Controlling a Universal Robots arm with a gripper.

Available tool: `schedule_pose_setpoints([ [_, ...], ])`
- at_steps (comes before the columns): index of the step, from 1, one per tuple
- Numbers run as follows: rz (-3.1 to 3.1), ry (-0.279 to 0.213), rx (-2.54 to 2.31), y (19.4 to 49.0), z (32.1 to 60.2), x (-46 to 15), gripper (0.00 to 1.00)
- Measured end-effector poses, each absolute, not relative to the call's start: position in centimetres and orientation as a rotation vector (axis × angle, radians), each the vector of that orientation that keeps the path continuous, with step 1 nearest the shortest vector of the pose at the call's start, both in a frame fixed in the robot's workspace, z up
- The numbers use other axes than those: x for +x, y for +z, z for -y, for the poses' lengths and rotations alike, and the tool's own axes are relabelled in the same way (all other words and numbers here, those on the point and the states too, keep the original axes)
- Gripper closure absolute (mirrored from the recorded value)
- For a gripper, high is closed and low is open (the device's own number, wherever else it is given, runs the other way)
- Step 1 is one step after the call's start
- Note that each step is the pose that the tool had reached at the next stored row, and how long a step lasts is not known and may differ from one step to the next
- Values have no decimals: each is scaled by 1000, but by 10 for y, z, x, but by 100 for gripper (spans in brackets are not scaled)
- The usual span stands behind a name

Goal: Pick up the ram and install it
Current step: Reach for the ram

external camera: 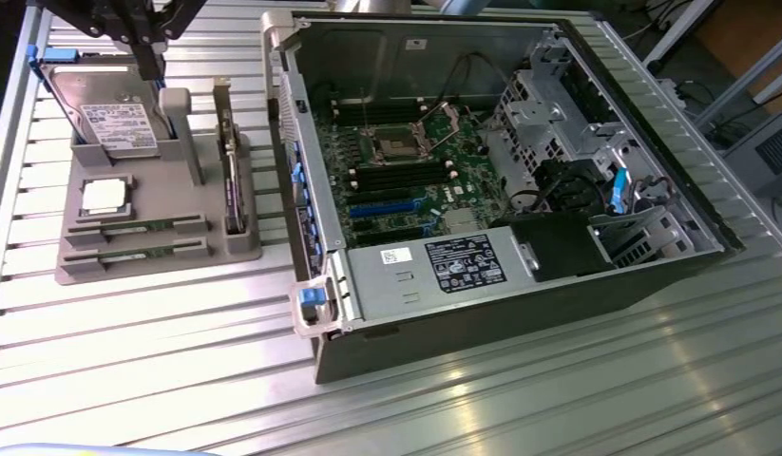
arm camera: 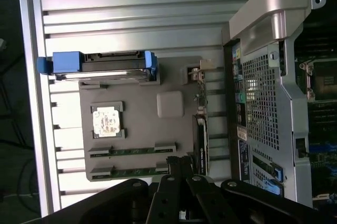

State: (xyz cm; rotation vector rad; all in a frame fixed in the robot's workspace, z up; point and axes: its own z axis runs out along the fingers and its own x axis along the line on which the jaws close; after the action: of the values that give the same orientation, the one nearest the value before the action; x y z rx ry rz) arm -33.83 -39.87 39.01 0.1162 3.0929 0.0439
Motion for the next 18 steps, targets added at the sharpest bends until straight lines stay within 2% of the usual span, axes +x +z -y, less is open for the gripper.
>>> schedule_pose_setpoints([
  [18,-3092,42,116,390,401,-357,90],
])
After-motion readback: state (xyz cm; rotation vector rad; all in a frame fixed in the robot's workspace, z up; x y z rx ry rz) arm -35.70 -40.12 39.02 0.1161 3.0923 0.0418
